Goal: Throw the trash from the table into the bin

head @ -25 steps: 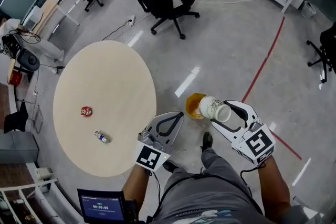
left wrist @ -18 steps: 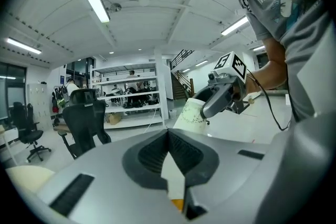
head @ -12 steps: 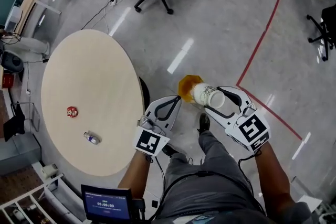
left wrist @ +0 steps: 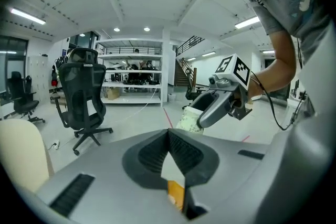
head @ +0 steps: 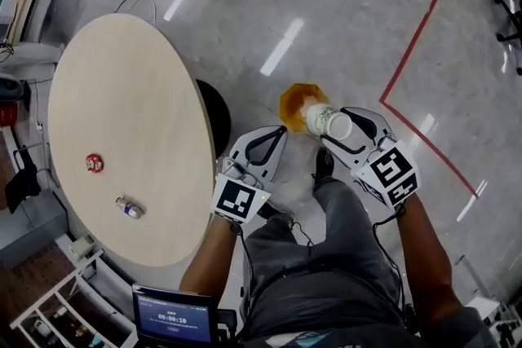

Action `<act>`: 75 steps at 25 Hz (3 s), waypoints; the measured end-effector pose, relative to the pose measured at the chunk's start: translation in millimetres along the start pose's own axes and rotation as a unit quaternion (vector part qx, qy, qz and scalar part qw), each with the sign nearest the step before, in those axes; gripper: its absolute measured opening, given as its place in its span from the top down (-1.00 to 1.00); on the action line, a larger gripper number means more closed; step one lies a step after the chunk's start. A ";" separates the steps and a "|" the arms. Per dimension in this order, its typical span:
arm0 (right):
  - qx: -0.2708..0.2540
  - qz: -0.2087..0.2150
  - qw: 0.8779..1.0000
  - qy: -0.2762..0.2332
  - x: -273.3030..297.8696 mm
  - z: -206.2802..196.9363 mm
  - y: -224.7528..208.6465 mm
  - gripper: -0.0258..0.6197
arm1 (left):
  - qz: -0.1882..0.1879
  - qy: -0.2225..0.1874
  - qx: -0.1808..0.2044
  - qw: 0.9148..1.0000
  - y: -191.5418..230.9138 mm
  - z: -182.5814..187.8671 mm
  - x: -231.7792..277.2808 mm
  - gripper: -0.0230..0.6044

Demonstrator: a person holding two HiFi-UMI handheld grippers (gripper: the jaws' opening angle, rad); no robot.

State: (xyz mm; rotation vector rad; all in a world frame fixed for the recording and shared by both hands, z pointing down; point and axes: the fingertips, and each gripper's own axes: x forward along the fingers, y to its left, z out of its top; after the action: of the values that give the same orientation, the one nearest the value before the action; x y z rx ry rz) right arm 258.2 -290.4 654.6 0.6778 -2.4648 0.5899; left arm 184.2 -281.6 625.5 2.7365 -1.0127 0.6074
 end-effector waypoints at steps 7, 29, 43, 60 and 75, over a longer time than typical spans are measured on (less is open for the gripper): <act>0.037 0.002 0.999 0.024 61.7 -76.6 -15.0 0.07 | -0.003 0.030 -0.055 0.998 -5.0 -79.2 26.8 0.79; 0.062 -0.007 0.996 0.058 140.9 -166.7 -45.1 0.07 | -0.004 0.040 -0.092 0.995 -13.2 -169.5 71.0 0.79; 0.082 -0.056 0.995 0.013 39.7 -87.7 -16.5 0.07 | -0.022 0.018 -0.064 0.998 -40.5 -51.5 7.4 0.79; 0.013 -0.091 0.990 -0.108 -112.3 123.2 117.9 0.08 | 0.009 -0.094 0.003 0.995 -45.5 156.8 -171.3 0.79; -0.108 -0.086 0.972 -0.189 -141.7 250.1 274.7 0.89 | 0.097 -0.158 0.034 0.982 -28.7 196.7 -361.1 0.79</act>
State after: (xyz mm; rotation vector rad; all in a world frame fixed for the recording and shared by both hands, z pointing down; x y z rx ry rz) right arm 119.2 -158.2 306.4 0.9757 -2.7226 0.1282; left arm 16.8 -103.9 293.4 2.8772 -1.3628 0.2361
